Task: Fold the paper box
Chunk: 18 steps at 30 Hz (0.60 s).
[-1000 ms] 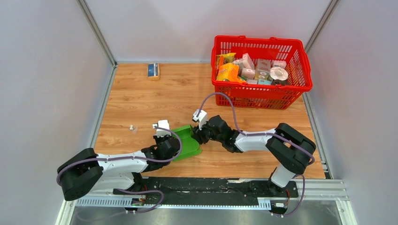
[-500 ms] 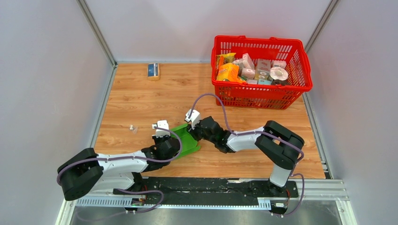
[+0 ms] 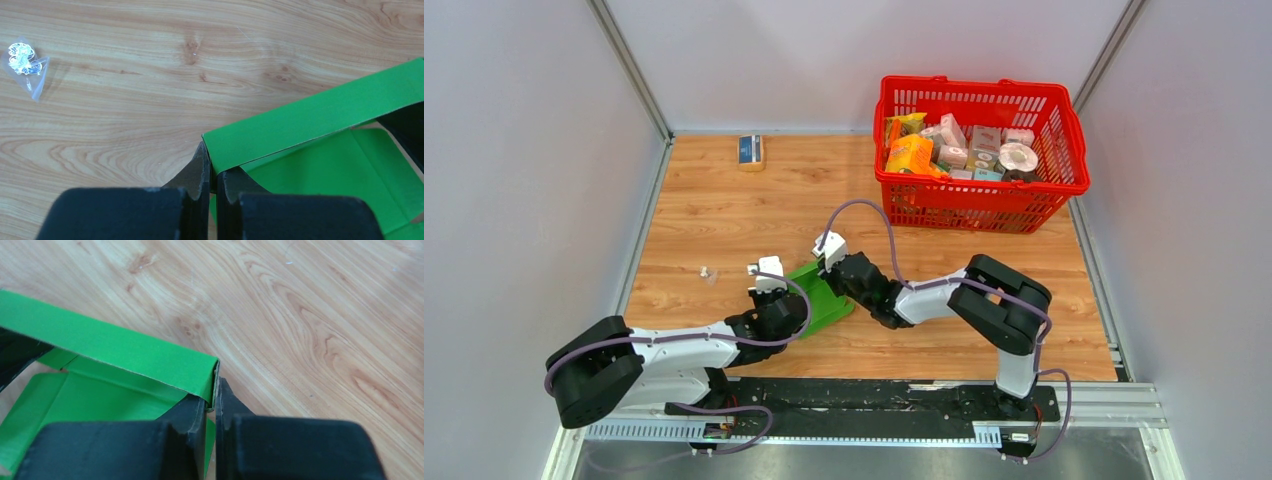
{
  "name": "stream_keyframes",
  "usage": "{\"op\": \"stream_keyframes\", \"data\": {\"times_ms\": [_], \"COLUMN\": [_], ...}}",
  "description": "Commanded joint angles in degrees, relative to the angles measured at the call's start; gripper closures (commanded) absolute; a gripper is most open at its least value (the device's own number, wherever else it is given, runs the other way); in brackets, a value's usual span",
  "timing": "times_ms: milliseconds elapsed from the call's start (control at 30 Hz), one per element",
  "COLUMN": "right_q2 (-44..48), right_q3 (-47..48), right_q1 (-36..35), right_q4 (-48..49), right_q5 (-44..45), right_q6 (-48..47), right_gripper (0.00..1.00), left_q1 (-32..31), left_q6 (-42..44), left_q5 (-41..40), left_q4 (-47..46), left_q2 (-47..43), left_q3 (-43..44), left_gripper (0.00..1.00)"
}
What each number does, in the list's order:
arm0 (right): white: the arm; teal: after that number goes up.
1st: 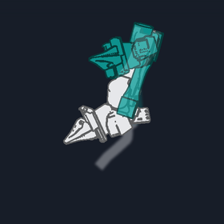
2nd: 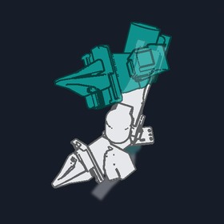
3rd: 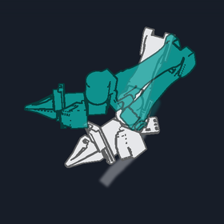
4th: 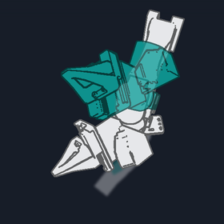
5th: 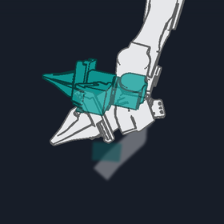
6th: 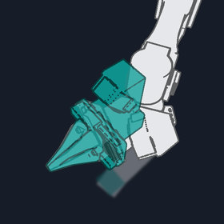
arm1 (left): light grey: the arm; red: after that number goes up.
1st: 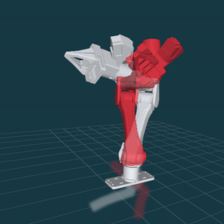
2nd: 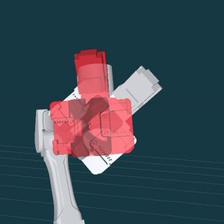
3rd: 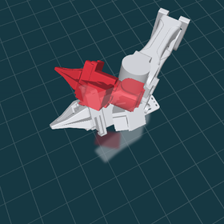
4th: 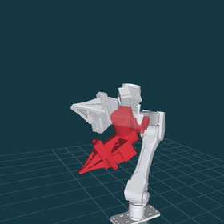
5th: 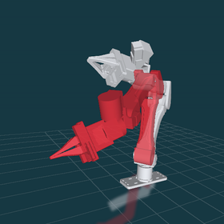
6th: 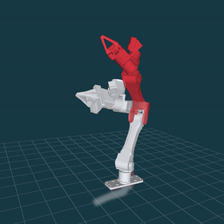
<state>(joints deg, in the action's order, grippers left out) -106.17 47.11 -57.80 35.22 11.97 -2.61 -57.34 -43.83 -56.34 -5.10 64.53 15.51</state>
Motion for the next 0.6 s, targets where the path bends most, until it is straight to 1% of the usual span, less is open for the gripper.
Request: {"op": "stream_keyframes", "data": {"times_ms": [0, 67, 100, 133, 167, 200, 267, 333, 367, 433, 500, 567], "right_q2": [-3.07, -4.57, -6.14, -6.85, -7.55, -8.52, -10.28, -10.46, -10.37, -9.85, -8.71, -5.39], "right_q3": [2.98, 3.77, 4.04, 4.39, 4.91, 7.09, 8.34, 8.35, 8.35, 7.82, 7.56, 6.07], "right_q1": [-2.05, -4.24, -5.03, -6.09, -6.79, -7.84, -9.78, -9.88, -9.96, -9.96, -9.96, -9.96], "right_q4": [5.12, 5.56, 5.73, 5.73, 5.30, 3.38, 1.70, 0.03, 0.11, 1.16, 0.82, -1.20], "right_q5": [13.47, 20.34, 26.64, 28.44, 30.20, 37.53, 42.24, 41.74, 40.52, 38.58, 35.51, 34.27], "right_q6": [4.44, 6.64, 8.22, 11.11, 11.83, 12.80, 16.75, 20.52, 20.45, 19.23, 15.89, 14.83], "right_gripper": [1.00, 1.00, 1.00, 1.00, 1.00, 1.00, 1.00, 1.00, 1.00, 1.00, 0.99, 0.83], "left_q1": [-0.40, -0.40, -0.40, -0.40, -0.32, -0.40, -0.40, -0.40, -0.40, -0.40, -0.31, -0.40], "left_q6": [-1.95, -2.31, -2.31, -2.31, -2.31, -2.92, -3.71, -4.77, -4.86, -5.56, -6.43, -6.61], "left_q5": [0.18, 0.09, 0.09, 0.09, 0.00, -0.26, -0.61, -1.06, -1.23, -1.49, -1.84, -1.94], "left_q4": [0.97, 1.50, 1.59, 1.67, 2.02, 2.46, 3.69, 3.96, 4.05, 4.31, 4.66, 4.75], "left_q2": [0.07, 0.33, 0.42, 0.68, 0.77, 0.77, 0.60, 0.16, -0.02, -0.46, -0.55, -0.72], "left_q3": [1.54, 1.98, 2.16, 2.25, 2.33, 2.60, 2.68, 2.34, 2.16, 1.90, 1.81, 1.72], "left_gripper": [1.00, 1.00, 1.00, 1.00, 1.00, 1.00, 1.00, 1.00, 1.00, 1.00, 1.00, 1.00]}}
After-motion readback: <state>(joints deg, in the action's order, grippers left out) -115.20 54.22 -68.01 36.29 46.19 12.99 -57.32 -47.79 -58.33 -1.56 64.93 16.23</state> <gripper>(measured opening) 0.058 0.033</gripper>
